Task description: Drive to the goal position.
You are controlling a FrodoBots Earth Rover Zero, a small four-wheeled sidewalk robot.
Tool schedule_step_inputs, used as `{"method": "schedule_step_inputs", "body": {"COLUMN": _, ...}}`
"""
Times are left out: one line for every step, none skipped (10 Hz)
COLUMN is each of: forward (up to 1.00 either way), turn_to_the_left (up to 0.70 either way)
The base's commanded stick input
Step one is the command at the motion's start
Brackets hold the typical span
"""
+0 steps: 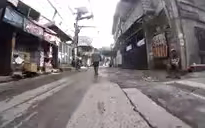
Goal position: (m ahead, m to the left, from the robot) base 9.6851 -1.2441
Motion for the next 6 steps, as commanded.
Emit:
{"method": "schedule_step_inputs", "body": {"forward": 1.00, "turn_to_the_left": 0.00}}
{"method": "schedule_step_inputs", "body": {"forward": 1.00, "turn_to_the_left": 0.00}}
{"method": "schedule_step_inputs", "body": {"forward": 1.00, "turn_to_the_left": 0.00}}
{"method": "schedule_step_inputs", "body": {"forward": 1.00, "turn_to_the_left": 0.19}}
{"method": "schedule_step_inputs", "body": {"forward": 1.00, "turn_to_the_left": 0.27}}
{"method": "schedule_step_inputs", "body": {"forward": 1.00, "turn_to_the_left": 0.09}}
